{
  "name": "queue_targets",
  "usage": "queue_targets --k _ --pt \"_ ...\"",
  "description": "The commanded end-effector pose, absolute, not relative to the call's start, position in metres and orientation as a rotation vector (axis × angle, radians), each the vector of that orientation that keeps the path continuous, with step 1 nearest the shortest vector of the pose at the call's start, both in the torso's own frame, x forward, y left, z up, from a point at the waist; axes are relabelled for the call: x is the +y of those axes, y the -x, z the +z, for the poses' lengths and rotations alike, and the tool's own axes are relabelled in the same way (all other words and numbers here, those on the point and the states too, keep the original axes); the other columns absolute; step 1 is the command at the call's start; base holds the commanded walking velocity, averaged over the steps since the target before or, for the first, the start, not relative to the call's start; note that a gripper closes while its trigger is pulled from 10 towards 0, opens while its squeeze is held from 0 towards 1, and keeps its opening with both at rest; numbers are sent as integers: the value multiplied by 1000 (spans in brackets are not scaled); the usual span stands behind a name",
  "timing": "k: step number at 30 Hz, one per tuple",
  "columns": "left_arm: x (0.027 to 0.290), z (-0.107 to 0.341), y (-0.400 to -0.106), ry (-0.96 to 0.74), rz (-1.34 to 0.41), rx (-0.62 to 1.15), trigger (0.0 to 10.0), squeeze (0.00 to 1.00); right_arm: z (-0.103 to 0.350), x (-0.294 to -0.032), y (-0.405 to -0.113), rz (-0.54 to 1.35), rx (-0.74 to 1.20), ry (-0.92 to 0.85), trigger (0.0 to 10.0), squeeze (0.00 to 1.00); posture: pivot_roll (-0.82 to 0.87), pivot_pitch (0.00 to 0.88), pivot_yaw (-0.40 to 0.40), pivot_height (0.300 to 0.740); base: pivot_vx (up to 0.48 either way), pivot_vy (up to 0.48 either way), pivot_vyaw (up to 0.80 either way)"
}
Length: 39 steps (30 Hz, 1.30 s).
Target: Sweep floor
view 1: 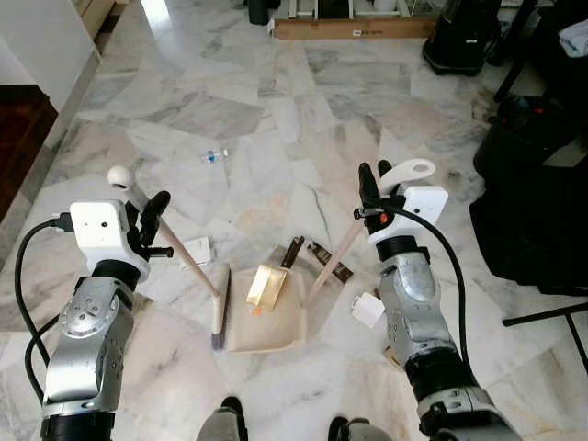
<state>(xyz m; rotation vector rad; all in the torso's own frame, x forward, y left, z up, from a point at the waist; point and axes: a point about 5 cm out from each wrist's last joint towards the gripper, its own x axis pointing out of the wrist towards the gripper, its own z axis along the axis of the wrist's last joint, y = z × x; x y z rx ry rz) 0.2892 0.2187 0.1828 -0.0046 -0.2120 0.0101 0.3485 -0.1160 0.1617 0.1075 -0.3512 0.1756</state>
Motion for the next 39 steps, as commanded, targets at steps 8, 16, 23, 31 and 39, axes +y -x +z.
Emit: queue_targets --k 8,16,23,31,39 --pt "219 184 -287 -18 24 -248 10000 0 170 -117 -345 182 -380 -108 10000 0 1 157 12 740 0 0 0" --pt "217 179 -279 -74 96 -272 10000 0 170 -122 -341 162 -373 -56 10000 0 -8 194 3 740 0 0 0" --pt "217 173 -273 -96 113 -265 10000 0 168 -127 -334 151 -365 -39 10000 0 -23 220 2 740 0 0 0" --pt "218 165 -273 -112 136 -251 10000 0 167 -127 -330 144 -355 -38 10000 0 -30 187 14 740 0 0 579" --pt "224 161 -279 -107 156 -247 10000 0 174 -128 -335 116 -363 -36 10000 0 -48 131 33 740 0 0 781"
